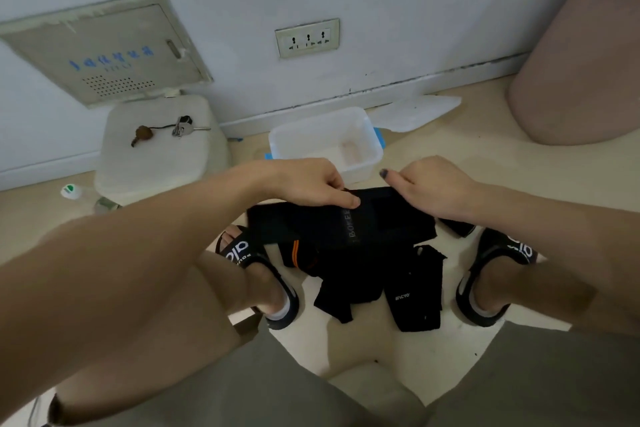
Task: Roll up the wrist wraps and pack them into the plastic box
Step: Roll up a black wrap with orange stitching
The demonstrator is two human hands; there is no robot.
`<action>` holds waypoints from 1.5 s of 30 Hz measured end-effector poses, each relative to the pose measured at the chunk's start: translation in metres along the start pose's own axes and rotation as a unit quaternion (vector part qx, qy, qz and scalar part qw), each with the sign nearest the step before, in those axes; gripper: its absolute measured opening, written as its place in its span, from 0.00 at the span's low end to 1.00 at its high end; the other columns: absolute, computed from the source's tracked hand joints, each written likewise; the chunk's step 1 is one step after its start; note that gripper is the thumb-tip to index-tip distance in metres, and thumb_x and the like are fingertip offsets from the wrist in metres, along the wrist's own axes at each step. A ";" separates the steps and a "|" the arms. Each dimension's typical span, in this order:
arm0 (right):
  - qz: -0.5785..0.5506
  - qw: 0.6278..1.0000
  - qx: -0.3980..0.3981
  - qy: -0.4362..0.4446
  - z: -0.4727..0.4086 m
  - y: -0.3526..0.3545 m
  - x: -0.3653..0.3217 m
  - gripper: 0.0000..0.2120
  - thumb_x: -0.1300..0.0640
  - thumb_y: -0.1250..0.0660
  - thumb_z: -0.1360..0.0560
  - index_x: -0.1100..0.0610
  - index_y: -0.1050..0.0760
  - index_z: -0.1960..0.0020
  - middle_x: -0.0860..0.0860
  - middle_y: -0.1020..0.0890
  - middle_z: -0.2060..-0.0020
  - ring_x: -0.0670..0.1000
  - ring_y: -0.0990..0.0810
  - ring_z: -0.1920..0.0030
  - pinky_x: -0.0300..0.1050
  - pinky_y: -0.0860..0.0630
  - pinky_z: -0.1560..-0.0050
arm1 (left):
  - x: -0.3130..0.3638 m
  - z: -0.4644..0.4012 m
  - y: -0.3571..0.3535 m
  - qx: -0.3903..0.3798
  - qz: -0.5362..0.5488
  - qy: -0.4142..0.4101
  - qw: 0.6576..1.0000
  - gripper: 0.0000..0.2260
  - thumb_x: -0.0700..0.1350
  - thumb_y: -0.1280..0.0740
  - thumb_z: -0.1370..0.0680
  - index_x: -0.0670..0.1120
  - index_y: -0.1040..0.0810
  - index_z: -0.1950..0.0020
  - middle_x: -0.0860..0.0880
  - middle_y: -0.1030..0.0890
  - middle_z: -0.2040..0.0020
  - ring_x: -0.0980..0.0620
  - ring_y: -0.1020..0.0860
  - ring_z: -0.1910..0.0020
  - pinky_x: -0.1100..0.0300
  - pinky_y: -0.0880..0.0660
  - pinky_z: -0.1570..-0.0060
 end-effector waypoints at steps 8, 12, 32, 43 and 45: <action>-0.262 0.957 -0.106 -0.064 -0.019 -0.009 -0.012 0.26 0.35 0.49 0.16 0.48 0.20 0.54 0.46 0.18 0.55 0.50 0.19 0.51 0.46 0.28 0.48 | -0.022 -0.032 0.005 -0.008 0.030 -0.058 0.998 0.17 0.55 0.32 0.18 0.47 0.25 0.62 0.58 0.27 0.70 0.61 0.29 0.71 0.67 0.33 0.65; -0.291 0.940 -0.178 -0.030 -0.022 -0.014 -0.022 0.23 0.35 0.42 0.18 0.50 0.17 0.40 0.48 0.16 0.47 0.51 0.18 0.44 0.49 0.26 0.42 | -0.024 -0.045 0.007 -0.016 -0.012 -0.076 0.997 0.11 0.57 0.31 0.20 0.51 0.21 0.57 0.56 0.20 0.63 0.57 0.23 0.63 0.63 0.29 0.59; -0.318 0.925 -0.169 -0.119 -0.043 -0.022 -0.008 0.08 0.59 0.37 0.17 0.57 0.26 0.39 0.57 0.18 0.45 0.57 0.19 0.47 0.53 0.22 0.40 | -0.142 -0.083 -0.088 0.052 0.134 0.289 0.947 0.17 0.47 0.38 0.17 0.44 0.32 0.29 0.39 0.21 0.37 0.44 0.23 0.45 0.53 0.25 0.46; -0.364 0.892 -0.121 -0.240 -0.039 -0.034 0.005 0.13 0.62 0.39 0.19 0.55 0.29 0.35 0.60 0.22 0.43 0.60 0.20 0.41 0.60 0.23 0.36 | -0.169 -0.099 -0.166 -0.075 -0.239 0.199 0.947 0.25 0.55 0.48 0.14 0.62 0.50 0.17 0.41 0.33 0.26 0.41 0.24 0.36 0.49 0.24 0.46; -0.366 0.890 -0.126 -0.242 -0.037 -0.031 0.005 0.12 0.62 0.39 0.18 0.54 0.29 0.35 0.59 0.22 0.44 0.56 0.20 0.46 0.57 0.22 0.38 | -0.165 -0.102 -0.168 -0.050 -0.309 0.174 0.934 0.22 0.54 0.48 0.13 0.58 0.45 0.18 0.42 0.29 0.30 0.42 0.22 0.40 0.53 0.29 0.54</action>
Point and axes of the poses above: each hand's wrist, its own z-axis away from the middle knuckle, its own y-axis out of the back of the hand, x = y × z, the point moved 1 cm from there along -z, towards the middle knuckle
